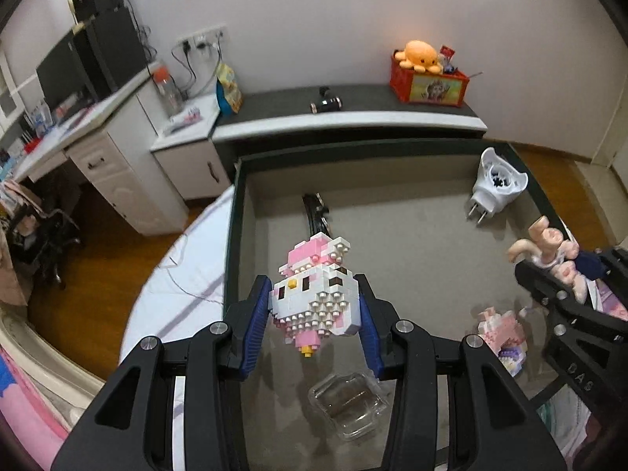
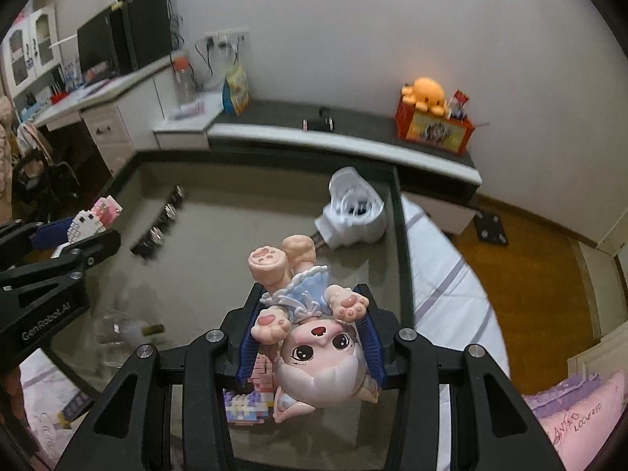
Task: Organize rigid objects
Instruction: 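Open the left tool to drop the Hello Kitty while the right tool releases the pig doll inside, then withdraw both tools back from the box, then grasp the blue-gold stick with the left tool while the right tool grasps the Dental Flossers box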
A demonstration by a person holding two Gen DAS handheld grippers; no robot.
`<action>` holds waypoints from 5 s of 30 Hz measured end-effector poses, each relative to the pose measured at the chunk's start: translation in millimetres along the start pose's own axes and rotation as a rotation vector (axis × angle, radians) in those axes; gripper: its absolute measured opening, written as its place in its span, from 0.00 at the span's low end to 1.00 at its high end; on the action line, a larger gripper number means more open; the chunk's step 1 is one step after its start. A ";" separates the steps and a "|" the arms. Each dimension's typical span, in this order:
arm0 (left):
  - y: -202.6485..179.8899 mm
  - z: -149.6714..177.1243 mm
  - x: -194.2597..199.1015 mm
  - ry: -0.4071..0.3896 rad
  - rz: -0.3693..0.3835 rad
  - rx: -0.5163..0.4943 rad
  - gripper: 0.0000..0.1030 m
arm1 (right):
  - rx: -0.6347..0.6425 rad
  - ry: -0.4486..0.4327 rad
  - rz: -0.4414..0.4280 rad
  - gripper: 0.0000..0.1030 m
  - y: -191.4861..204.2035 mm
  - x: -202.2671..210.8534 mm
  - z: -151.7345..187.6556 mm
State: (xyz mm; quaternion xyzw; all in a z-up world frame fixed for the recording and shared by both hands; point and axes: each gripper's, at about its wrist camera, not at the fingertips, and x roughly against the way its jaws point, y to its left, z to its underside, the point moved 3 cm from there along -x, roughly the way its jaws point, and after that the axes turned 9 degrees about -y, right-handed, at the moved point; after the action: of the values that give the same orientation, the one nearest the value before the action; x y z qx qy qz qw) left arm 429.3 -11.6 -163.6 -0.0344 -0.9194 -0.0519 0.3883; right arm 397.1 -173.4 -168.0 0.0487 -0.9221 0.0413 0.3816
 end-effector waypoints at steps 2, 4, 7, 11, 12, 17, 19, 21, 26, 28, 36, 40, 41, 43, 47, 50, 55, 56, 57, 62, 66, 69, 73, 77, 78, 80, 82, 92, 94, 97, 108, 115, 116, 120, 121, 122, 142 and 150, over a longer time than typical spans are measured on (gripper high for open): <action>2.9 2.5 -4.0 0.033 -0.007 0.019 0.77 | 0.006 0.041 -0.004 0.50 0.1 -6.7 2.0; 2.9 3.5 -4.7 0.044 0.053 0.046 0.85 | 0.002 0.031 0.019 0.65 -3.1 -5.4 0.0; -0.6 5.8 -2.3 0.034 0.029 0.027 0.88 | -0.009 -0.018 0.025 0.80 -7.7 6.6 -3.9; -5.3 6.3 0.5 0.028 0.010 0.003 0.88 | -0.034 -0.036 0.007 0.80 -11.0 15.0 -7.5; -6.4 6.3 2.4 0.024 0.015 0.001 0.88 | -0.032 -0.034 0.010 0.80 -11.2 14.1 -7.9; -1.8 4.2 11.6 0.000 -0.006 -0.001 0.88 | -0.034 -0.013 0.020 0.80 -10.0 7.7 -6.7; 1.3 3.7 13.3 -0.005 -0.014 0.002 0.88 | -0.035 -0.013 0.019 0.80 -9.7 9.0 -6.4; 4.3 4.4 17.1 -0.012 -0.015 0.011 0.88 | -0.035 -0.023 0.022 0.80 -9.2 13.2 -7.6; 8.8 7.4 38.0 -0.044 -0.036 0.015 0.88 | -0.045 -0.050 0.022 0.80 -7.2 34.4 -9.3; 8.8 9.8 50.8 -0.064 -0.041 0.019 0.88 | -0.046 -0.072 0.024 0.80 -5.7 48.6 -9.5; 10.4 23.0 131.0 -0.179 -0.028 0.024 0.88 | -0.047 -0.200 0.042 0.80 7.6 132.5 0.8; 14.8 41.7 189.0 -0.292 -0.036 0.047 0.97 | -0.070 -0.277 0.037 0.80 12.8 182.9 21.3; 15.6 46.9 202.2 -0.318 -0.043 0.048 0.98 | -0.075 -0.295 0.034 0.80 14.3 195.4 27.0; 16.4 56.9 229.9 -0.370 -0.051 0.044 0.98 | -0.079 -0.348 0.038 0.80 18.9 224.7 40.6; 17.8 77.0 279.2 -0.460 -0.042 0.049 1.00 | -0.067 -0.418 0.058 0.81 27.7 267.7 61.3; 18.1 89.5 309.9 -0.525 -0.066 0.039 1.00 | -0.051 -0.482 0.060 0.82 35.9 301.2 72.3; 20.0 114.5 351.8 -0.623 -0.063 0.043 1.00 | -0.022 -0.599 0.064 0.87 47.5 346.1 86.1; 20.1 118.6 359.2 -0.643 -0.067 0.041 1.00 | -0.021 -0.616 0.068 0.92 49.4 351.2 88.6; 19.5 121.5 364.5 -0.657 -0.071 0.039 1.00 | -0.020 -0.634 0.077 1.00 51.4 356.3 91.6; 17.8 132.6 386.3 -0.730 -0.086 0.038 1.00 | -0.029 -0.700 0.112 1.00 56.1 373.5 103.0; 15.3 136.6 392.8 -0.754 -0.083 0.028 1.00 | -0.045 -0.707 0.105 1.00 53.0 381.2 114.1; 12.6 137.4 391.8 -0.751 -0.092 0.019 1.00 | -0.055 -0.701 0.118 1.00 49.7 380.3 115.6; 10.1 136.0 389.4 -0.744 -0.098 0.017 1.00 | -0.062 -0.694 0.127 1.00 47.9 378.8 117.2; 9.9 133.4 390.0 -0.749 -0.102 0.017 1.00 | -0.059 -0.686 0.130 1.00 46.8 376.5 116.4; 9.9 133.4 389.9 -0.749 -0.103 0.016 1.00 | -0.060 -0.683 0.134 1.00 46.4 375.4 115.9; 10.0 133.0 388.9 -0.748 -0.099 0.017 1.00 | -0.060 -0.680 0.135 1.00 46.8 374.4 116.0; 10.0 130.9 383.8 -0.738 -0.082 0.017 1.00 | -0.056 -0.678 0.131 1.00 47.0 372.8 115.3; 20.9 118.1 308.6 -0.541 -0.092 0.045 1.00 | -0.079 -0.517 0.140 1.00 30.1 316.0 106.0; 23.7 117.3 286.6 -0.485 -0.101 0.043 1.00 | -0.091 -0.469 0.160 1.00 23.3 298.5 106.0; 28.6 120.0 249.5 -0.387 -0.118 0.044 1.00 | -0.112 -0.395 0.173 1.00 11.2 271.8 108.7; 39.7 139.5 132.2 -0.097 -0.159 0.024 1.00 | -0.126 -0.126 0.221 1.00 -14.2 174.1 128.7; 37.4 139.8 86.8 -0.011 -0.165 -0.006 1.00 | -0.134 -0.013 0.220 1.00 -20.8 125.7 138.0; 36.3 139.9 83.5 -0.005 -0.157 -0.012 1.00 | -0.138 -0.001 0.218 1.00 -22.4 120.0 138.7; 30.9 138.2 77.7 -0.008 -0.097 -0.032 1.00 | -0.139 0.037 0.212 1.00 -26.0 100.9 141.7; 29.4 137.1 76.3 -0.011 -0.087 -0.036 1.00 | -0.140 0.044 0.206 1.00 -26.1 96.5 142.3; 27.9 135.8 74.6 -0.013 -0.078 -0.038 1.00 | -0.139 0.051 0.203 1.00 -26.4 93.0 142.8; 34.3 134.5 51.6 0.055 0.072 -0.102 0.84 | -0.159 0.107 0.177 1.00 -22.1 58.5 144.3; 37.5 139.0 49.0 0.059 0.114 -0.073 0.78 | -0.168 0.080 0.161 0.91 -19.2 58.7 143.5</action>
State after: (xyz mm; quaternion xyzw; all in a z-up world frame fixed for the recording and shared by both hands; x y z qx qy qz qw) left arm 300.3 43.8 -222.2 -0.0993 -0.9017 -0.0643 0.4159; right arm 257.7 -212.2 -226.9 -0.0595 -0.9072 -0.0035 0.4164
